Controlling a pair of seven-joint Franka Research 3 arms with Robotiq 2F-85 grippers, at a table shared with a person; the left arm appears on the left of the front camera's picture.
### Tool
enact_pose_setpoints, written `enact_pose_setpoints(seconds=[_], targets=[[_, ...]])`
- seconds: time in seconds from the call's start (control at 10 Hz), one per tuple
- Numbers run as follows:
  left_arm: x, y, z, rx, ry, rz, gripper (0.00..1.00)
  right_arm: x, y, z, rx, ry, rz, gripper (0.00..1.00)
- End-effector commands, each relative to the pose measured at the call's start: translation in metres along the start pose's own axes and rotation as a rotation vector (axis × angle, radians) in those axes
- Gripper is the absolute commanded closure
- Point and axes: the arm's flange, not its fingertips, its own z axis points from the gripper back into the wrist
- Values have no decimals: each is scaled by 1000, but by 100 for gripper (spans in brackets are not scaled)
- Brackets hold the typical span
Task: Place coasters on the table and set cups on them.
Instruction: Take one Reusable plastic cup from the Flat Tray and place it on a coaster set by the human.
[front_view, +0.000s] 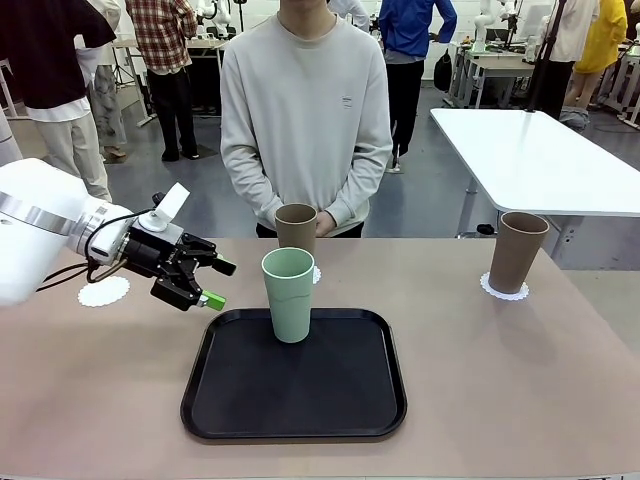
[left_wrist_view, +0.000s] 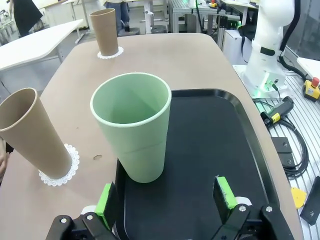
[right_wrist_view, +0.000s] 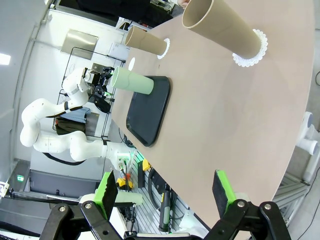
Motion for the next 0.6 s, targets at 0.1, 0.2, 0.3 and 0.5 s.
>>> enact_pose_setpoints(seconds=[0.1, 0.2, 0.3, 0.5], targets=[[0, 0, 0, 0, 0, 0, 0, 0, 0, -1, 0, -3, 0, 0], [-3, 20, -8, -36, -32, 16, 0, 0, 0, -1, 0, -3, 0, 0], [-8, 36, -17, -46, -23, 40, 0, 0, 0, -1, 0, -3, 0, 0], [-16, 55, -33, -92, -42, 68, 0, 0, 0, -1, 0, -3, 0, 0]])
